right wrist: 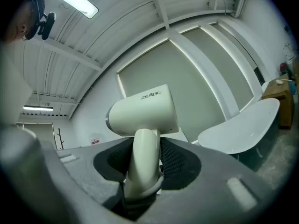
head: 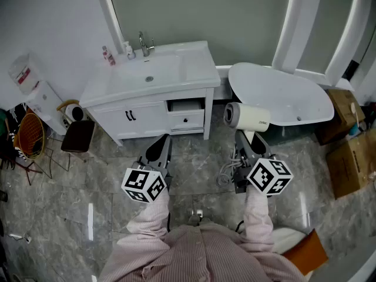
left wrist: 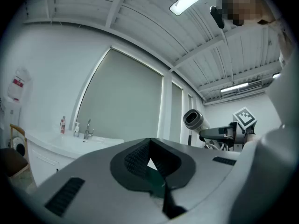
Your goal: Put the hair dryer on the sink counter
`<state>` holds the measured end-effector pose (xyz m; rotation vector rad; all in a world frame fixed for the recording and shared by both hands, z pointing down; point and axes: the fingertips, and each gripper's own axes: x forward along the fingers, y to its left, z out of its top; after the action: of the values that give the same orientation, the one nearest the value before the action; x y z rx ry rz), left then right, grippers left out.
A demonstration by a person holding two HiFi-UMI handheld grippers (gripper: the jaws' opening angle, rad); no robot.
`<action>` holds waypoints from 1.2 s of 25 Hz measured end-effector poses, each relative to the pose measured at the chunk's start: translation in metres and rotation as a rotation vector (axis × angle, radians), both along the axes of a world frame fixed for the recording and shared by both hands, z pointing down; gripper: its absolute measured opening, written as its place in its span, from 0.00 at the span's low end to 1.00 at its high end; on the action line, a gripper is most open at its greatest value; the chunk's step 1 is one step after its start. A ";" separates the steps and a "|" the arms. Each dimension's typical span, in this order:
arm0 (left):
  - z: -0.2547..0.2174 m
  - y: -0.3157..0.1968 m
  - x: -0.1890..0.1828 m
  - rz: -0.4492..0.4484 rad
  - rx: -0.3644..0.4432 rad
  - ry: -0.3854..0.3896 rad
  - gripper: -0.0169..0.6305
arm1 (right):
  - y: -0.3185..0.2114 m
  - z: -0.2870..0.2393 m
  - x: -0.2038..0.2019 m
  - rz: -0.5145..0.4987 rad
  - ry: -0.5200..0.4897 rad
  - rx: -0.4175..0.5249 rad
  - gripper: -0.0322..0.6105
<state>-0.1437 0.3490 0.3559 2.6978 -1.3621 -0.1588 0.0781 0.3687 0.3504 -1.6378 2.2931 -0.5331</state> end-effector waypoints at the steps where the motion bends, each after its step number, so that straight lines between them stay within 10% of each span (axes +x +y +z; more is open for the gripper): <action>1: 0.000 0.000 0.001 -0.001 0.001 -0.001 0.02 | 0.000 0.000 0.001 0.000 -0.001 0.001 0.31; 30: 0.026 -0.028 0.042 -0.025 -0.047 0.002 0.02 | -0.033 0.026 0.040 -0.025 -0.031 -0.031 0.31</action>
<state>-0.1019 0.3210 0.3823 2.6426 -1.3820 -0.1299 0.1178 0.3355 0.3759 -1.6058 2.2964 -0.5984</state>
